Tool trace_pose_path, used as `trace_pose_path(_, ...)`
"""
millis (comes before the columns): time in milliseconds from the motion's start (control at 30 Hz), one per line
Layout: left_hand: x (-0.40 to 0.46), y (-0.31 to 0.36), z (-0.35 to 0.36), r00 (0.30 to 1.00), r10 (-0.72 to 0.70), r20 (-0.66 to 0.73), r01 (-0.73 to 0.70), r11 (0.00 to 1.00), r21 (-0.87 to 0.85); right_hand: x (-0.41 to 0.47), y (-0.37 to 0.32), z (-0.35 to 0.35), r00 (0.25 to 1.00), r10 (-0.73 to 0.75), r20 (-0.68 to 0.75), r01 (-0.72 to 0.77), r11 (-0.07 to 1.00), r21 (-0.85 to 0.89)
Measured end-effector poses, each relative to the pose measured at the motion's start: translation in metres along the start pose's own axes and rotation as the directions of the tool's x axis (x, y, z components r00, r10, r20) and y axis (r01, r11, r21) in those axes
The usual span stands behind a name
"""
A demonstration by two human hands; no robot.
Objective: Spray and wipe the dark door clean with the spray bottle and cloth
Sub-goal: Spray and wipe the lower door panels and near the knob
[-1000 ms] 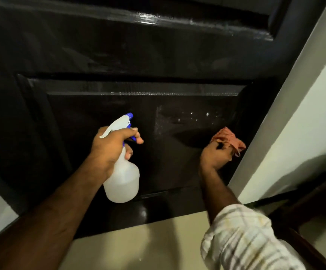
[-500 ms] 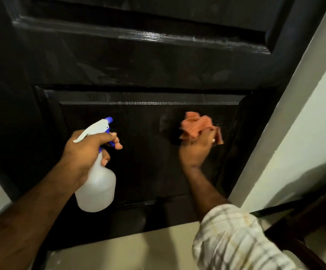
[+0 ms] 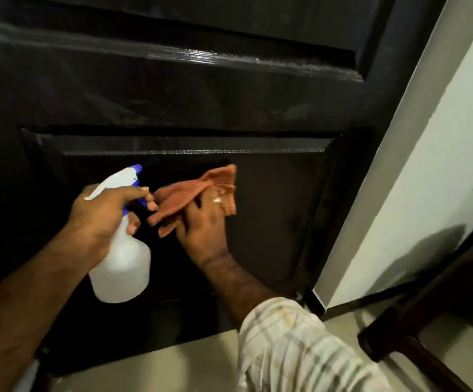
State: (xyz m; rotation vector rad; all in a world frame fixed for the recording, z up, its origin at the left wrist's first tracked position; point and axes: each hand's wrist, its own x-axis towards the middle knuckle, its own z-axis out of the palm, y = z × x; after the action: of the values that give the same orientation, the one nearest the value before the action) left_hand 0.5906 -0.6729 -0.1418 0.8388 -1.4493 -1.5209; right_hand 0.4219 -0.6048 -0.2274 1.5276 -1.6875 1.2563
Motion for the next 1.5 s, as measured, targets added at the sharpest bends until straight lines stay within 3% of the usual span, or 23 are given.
trace_pose_path(67,0.002,-0.002,-0.011,1.0,0.006,-0.017,-0.005,1.0,0.023,-0.002,0.007,-0.006,0.945,-0.275,0.18,0.293,0.952,-0.087)
trace_pose_path(133,0.006,-0.002,-0.017,1.0,0.01,-0.022,-0.009,0.998,0.054,0.009,0.032,-0.022,0.925,-0.345,0.159,0.363,0.926,-0.105)
trace_pose_path(167,0.006,-0.001,-0.019,1.0,0.014,-0.024,-0.013,0.998,0.053,0.017,0.044,-0.037,0.951,-0.298,0.08,0.305,0.947,-0.102)
trace_pose_path(233,0.004,0.002,-0.014,1.0,0.023,-0.02,-0.023,0.999,0.023,0.035,0.073,-0.07,0.976,-0.042,-0.213,0.019,0.994,-0.108)
trace_pose_path(300,0.001,0.01,-0.012,0.999,0.037,-0.023,-0.037,0.999,0.009,0.05,0.099,-0.1,0.834,0.3,-0.464,-0.344,0.939,-0.01)
trace_pose_path(367,-0.001,0.019,-0.012,0.999,0.028,-0.017,-0.028,1.0,-0.002,0.061,0.109,-0.106,0.627,0.538,-0.564,-0.569,0.81,0.14)
trace_pose_path(400,-0.002,0.022,-0.013,1.0,0.02,-0.013,-0.02,1.0,-0.013,0.061,0.11,-0.1,0.599,0.568,-0.564,-0.594,0.788,0.163)
trace_pose_path(433,-0.004,0.027,-0.017,1.0,0.016,-0.016,-0.017,1.0,-0.025,0.059,0.104,-0.089,0.627,0.553,-0.549,-0.601,0.791,0.111)
trace_pose_path(467,-0.006,0.03,-0.017,1.0,0.006,-0.02,-0.007,0.999,-0.04,0.052,0.1,-0.078,0.686,0.5,-0.528,-0.579,0.815,0.019)
trace_pose_path(567,-0.009,0.039,-0.038,0.997,-0.017,-0.073,0.012,0.998,-0.066,0.047,0.06,-0.048,0.887,0.235,-0.396,-0.314,0.938,-0.147)
trace_pose_path(667,-0.011,0.042,-0.068,0.99,-0.047,-0.13,0.039,0.997,-0.068,0.063,-0.006,-0.021,0.965,0.004,-0.263,-0.028,0.996,-0.088)
trace_pose_path(733,-0.01,0.041,-0.086,0.98,-0.064,-0.187,0.049,0.995,-0.084,0.072,-0.046,0.003,0.984,-0.097,-0.148,0.081,0.991,-0.105)
trace_pose_path(867,-0.012,0.045,-0.115,0.948,-0.031,-0.316,-0.004,0.994,-0.11,0.087,-0.098,0.046,0.937,-0.347,0.048,0.35,0.925,-0.146)
trace_pose_path(1033,-0.018,0.057,-0.143,0.868,-0.019,-0.497,-0.03,0.995,-0.091,0.085,-0.131,0.075,0.778,-0.617,0.119,0.628,0.763,-0.151)
trace_pose_path(1133,-0.022,0.061,-0.15,0.87,-0.049,-0.491,0.015,0.997,-0.072,0.088,-0.127,0.069,0.77,-0.618,0.157,0.638,0.747,-0.187)
trace_pose_path(1267,-0.023,0.055,-0.142,0.914,-0.024,-0.405,0.005,0.999,-0.047,0.085,-0.138,0.067,0.861,-0.466,0.204,0.499,0.852,-0.159)
trace_pose_path(1400,-0.017,0.043,-0.141,0.935,-0.011,-0.353,-0.007,0.999,-0.051,0.088,-0.136,0.071,0.814,-0.506,0.287,0.567,0.798,-0.201)
trace_pose_path(1500,-0.018,0.04,-0.148,0.924,-0.037,-0.38,0.025,0.999,-0.035,0.092,-0.133,0.062,0.728,-0.592,0.346,0.667,0.729,-0.156)
